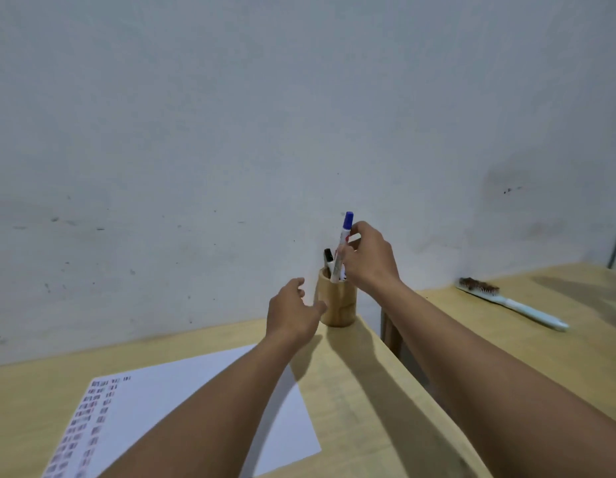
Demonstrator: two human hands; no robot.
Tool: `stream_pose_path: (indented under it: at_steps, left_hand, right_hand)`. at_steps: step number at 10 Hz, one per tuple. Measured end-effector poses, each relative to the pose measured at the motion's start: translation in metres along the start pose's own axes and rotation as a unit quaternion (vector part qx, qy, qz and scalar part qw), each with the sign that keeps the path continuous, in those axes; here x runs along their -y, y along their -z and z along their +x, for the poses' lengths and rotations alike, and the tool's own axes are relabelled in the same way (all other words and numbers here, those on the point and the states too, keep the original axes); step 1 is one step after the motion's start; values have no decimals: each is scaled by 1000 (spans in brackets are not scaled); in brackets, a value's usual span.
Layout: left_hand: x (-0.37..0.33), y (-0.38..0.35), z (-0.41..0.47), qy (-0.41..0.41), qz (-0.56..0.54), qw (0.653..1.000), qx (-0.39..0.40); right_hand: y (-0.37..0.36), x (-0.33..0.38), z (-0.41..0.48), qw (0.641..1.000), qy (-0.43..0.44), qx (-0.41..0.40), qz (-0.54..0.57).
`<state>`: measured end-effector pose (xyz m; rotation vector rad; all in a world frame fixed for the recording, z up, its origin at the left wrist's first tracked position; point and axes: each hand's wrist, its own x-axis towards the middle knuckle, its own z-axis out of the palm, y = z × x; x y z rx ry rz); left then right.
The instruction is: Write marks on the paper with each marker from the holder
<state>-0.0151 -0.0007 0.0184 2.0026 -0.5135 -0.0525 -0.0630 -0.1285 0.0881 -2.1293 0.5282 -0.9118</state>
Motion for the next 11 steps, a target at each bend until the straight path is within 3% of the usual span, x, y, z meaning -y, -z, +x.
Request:
stream_pose_path:
  at_steps: [2,6,8,10,11]
  left_hand:
    - [12,-43,20,4,19,1000,17]
    - [23,-71,36,-13,9,1000,-14]
    - [23,-72,37,-7,8,1000,-13]
    - [8,-32,9,25,-39,999,-9]
    - [3,9,-22,-4,-60,998,-24]
  right_hand:
    - [-9,-20,23,999,11,-27,16]
    - [-33,-64,36,991,-50,78,-99]
    - [-28,-53,29,993,-36,67,-89]
    - [-4,-23,4,999,-28,24,16]
    - [20,11,-25,994,9,22,109]
